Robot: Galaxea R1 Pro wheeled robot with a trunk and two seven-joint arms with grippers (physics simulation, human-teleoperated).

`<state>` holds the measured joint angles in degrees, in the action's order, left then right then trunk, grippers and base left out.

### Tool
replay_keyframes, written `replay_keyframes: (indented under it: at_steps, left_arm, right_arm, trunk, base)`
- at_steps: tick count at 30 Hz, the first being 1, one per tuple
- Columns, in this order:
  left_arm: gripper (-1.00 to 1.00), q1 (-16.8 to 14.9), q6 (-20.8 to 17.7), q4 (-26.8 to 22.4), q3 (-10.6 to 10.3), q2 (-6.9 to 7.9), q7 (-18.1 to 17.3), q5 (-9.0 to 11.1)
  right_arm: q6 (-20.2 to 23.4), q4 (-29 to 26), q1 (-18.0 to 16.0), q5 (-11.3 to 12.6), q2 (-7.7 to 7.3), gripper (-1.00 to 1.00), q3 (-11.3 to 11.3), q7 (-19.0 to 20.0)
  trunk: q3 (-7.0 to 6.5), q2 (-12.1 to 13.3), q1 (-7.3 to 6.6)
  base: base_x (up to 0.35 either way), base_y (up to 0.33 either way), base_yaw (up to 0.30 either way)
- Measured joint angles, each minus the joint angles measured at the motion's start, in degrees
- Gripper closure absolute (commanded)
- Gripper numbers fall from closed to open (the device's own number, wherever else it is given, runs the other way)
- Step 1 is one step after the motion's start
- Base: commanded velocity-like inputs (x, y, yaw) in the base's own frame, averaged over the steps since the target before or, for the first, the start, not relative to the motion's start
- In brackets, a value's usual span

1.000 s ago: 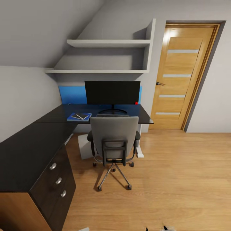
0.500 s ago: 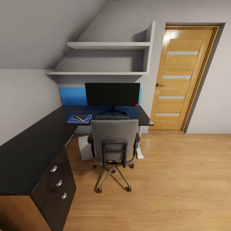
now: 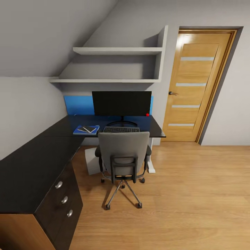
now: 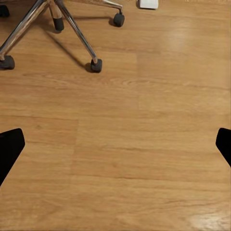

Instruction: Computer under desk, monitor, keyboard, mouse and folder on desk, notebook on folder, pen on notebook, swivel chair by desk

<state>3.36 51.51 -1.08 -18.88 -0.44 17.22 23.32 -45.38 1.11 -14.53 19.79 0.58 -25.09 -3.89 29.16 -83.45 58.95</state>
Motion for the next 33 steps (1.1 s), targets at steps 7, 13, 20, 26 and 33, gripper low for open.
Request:
replay_keyframes:
  at_steps: [7,13,20,26,33]
  left_arm:
    - [-1.00,0.0,-0.4,-0.1,-0.3,-0.14,0.0,-0.1]
    - [-1.00,0.0,-0.4,-0.2,-0.4,-0.19,0.0,-0.2]
    - [-1.00,0.0,-0.4,-0.2,-0.4,-0.19,0.1,-0.2]
    - [-1.00,0.0,-0.4,-0.2,-0.4,-0.18,0.0,-0.2]
    - [-1.00,0.0,-0.4,-0.2,-0.4,-0.18,0.0,-0.2]
  right_arm:
    - [0.0,0.0,0.0,0.0,0.00,-1.00,0.0,0.0]
    - [0.0,0.0,0.0,0.0,0.00,-1.00,0.0,0.0]
    - [0.0,0.0,0.0,0.0,0.00,-1.00,0.0,0.0]
    - [0.0,0.0,0.0,0.0,0.00,-1.00,0.0,0.0]
    - [0.0,0.0,0.0,0.0,0.00,-1.00,0.0,0.0]
  trunk:
    - [0.00,0.0,0.00]
    - [0.00,0.0,0.00]
    - [0.00,0.0,0.00]
    - [0.00,0.0,0.00]
    - [0.00,0.0,0.00]
  base:
    - [0.000,0.000,0.000]
    - [0.000,0.000,0.000]
    - [0.000,0.000,0.000]
    - [0.000,0.000,0.000]
    - [0.000,0.000,0.000]
